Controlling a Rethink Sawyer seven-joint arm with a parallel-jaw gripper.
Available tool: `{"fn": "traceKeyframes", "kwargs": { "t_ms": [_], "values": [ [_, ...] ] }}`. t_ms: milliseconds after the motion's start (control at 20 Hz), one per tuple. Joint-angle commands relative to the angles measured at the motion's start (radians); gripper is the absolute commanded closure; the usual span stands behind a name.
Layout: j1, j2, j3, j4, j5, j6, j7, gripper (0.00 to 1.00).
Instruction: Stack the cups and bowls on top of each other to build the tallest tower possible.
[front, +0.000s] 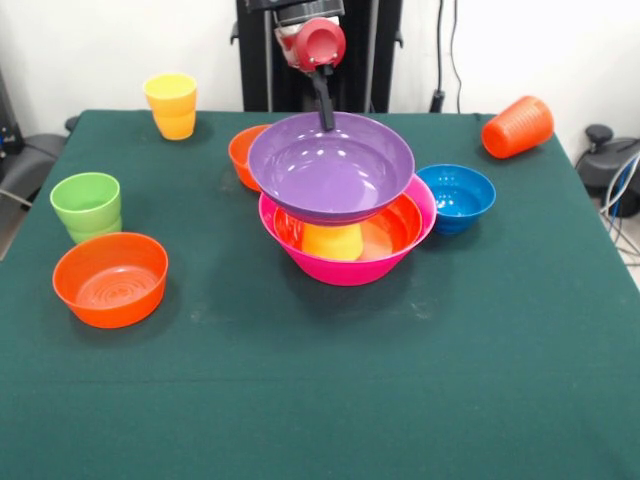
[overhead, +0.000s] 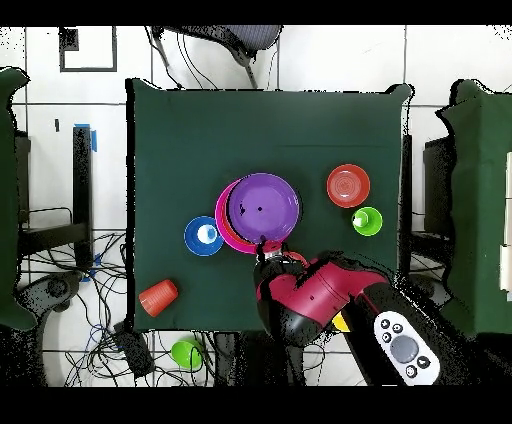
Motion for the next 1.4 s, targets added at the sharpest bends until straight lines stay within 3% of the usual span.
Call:
{"fn": "traceKeyframes", "kwargs": {
  "t_ms": [50,350,750,800,1100,1400],
  "values": [
    [-0.001,0.013,0.057,-0.027,-0.051,-0.025,0.086,1.0],
    [0.003,0.018,0.062,-0.023,-0.045,-0.019,0.09,1.0],
    [0.067,0.01,-0.018,-0.042,-0.05,-0.046,0.137,1.0],
    [0.064,0.013,-0.013,-0.039,-0.044,-0.041,0.134,0.0],
    [0.035,0.021,0.023,-0.03,-0.03,-0.027,0.117,0.0],
    [0.064,0.015,-0.014,-0.036,-0.04,-0.045,0.136,0.0]
  ]
}}
